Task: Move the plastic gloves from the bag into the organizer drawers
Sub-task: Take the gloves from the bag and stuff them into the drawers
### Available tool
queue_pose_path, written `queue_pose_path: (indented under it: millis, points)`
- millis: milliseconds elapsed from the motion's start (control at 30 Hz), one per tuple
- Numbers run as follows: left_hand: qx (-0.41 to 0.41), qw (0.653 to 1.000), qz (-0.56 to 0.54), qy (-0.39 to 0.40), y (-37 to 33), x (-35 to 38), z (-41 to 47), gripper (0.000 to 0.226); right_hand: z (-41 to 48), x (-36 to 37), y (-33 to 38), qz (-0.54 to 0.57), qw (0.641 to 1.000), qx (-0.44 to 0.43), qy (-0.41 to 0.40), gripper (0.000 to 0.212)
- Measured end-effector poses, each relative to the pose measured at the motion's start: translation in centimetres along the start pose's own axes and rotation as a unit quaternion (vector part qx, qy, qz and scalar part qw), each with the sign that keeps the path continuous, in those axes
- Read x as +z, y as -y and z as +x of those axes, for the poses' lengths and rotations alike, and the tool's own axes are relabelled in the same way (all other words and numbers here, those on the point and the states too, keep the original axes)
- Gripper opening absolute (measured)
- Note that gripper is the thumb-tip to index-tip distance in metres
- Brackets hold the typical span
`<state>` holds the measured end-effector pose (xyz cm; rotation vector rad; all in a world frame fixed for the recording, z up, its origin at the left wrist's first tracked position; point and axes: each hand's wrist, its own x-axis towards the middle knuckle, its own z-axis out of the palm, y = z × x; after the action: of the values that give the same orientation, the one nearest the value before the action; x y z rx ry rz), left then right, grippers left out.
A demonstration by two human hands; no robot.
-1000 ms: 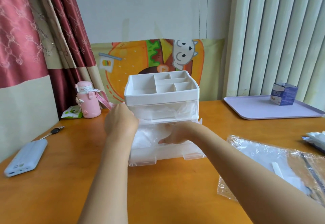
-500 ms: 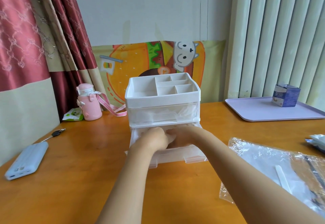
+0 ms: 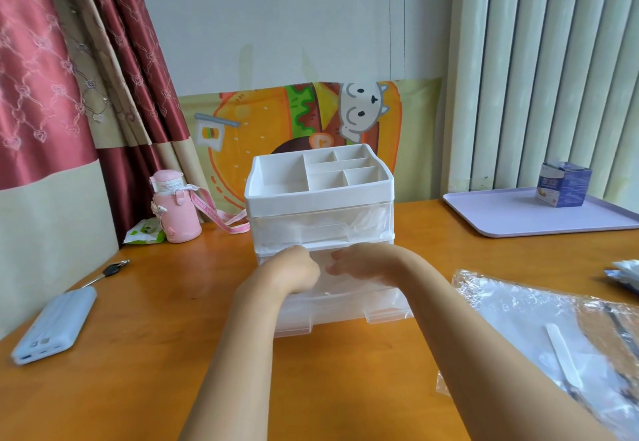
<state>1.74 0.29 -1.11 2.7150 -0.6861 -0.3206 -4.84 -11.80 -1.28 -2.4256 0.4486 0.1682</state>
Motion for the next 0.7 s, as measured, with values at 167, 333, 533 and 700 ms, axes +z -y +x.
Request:
queue_pose_path:
  millis: [167, 333, 533, 700]
  points:
    - [0.078, 0.996, 0.004, 0.035, -0.8, 0.1, -0.8, 0.033, -0.8, -0.3, 0.7, -0.117, 0.993, -0.016, 0.022, 0.044]
    - [0.093, 0.993, -0.008, 0.073, -0.5, 0.3, -1.1, 0.046, -1.8, -0.8, 0.4, -0.139, 0.989, -0.046, 0.02, 0.043]
    - [0.051, 0.995, 0.04, 0.082, -0.8, 0.4, -1.1, 0.055, -1.7, -1.3, 0.3, -0.139, 0.989, -0.05, -0.029, 0.041]
    - [0.07, 0.994, 0.036, 0.072, -1.2, 0.4, -1.2, 0.034, -2.4, -1.5, -0.6, -0.125, 0.981, 0.008, -0.149, 0.03]
